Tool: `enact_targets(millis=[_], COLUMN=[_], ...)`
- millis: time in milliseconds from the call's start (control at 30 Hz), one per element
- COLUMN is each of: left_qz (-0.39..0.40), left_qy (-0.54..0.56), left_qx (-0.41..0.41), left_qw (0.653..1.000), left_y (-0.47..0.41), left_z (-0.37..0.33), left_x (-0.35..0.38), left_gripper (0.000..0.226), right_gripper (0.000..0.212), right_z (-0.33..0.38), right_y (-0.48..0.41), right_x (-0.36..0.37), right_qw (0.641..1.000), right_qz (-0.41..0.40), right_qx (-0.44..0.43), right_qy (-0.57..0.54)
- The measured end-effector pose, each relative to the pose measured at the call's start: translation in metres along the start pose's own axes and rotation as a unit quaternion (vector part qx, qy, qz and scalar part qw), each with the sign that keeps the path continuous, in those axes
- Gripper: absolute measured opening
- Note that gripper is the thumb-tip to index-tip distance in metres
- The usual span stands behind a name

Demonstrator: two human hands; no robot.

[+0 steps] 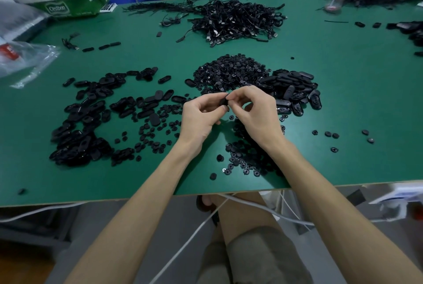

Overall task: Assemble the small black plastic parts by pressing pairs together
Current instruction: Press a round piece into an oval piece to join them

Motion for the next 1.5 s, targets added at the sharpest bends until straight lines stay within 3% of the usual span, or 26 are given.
enact_targets(millis=[467, 667, 1133, 1333, 1500], left_qz=[0.008, 0.024, 0.003, -0.007, -0.031], left_qy=[0.030, 0.041, 0.010, -0.017, -0.105], left_qx=[-0.017, -0.014, 0.001, 0.012, 0.054], left_qw=[0.999, 0.999, 1.000, 1.000, 0.992], left_y=[-0.0009, -0.0002, 0.0012, 0.0007, 0.0004], left_z=[0.0019, 0.0007, 0.0001, -0.0007, -0.0038], left_x=[-0.0015, 0.0005, 0.0006, 0.0013, 0.0019], left_gripper=[0.027, 0.023, 0.013, 0.015, 0.017], right_gripper=[0.006, 0.026, 0.007, 0.009, 0.008], right_z=[0.0004, -0.0047, -0.0064, -0.0010, -0.0002], right_y=[-0.0011, -0.0011, 0.0003, 0.0011, 0.0022], right_x=[-0.0034, -0.0061, 0.0027, 0.0011, 0.0015], right_qw=[1.000, 0.998, 0.996, 0.997, 0.997], right_qz=[-0.020, -0.024, 0.024, 0.018, 0.026], right_qx=[0.011, 0.040, 0.054, 0.045, 0.053], right_qy=[0.001, -0.030, -0.063, -0.055, -0.057])
Point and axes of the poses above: each hand's wrist, its own y-axis away from the middle knuckle, its own x-axis out of the palm, z = x × y, the point moved 7 cm from there along -y, towards the middle knuckle, and after that the axes turned 4 degrees about -z, right-handed, at the moved point
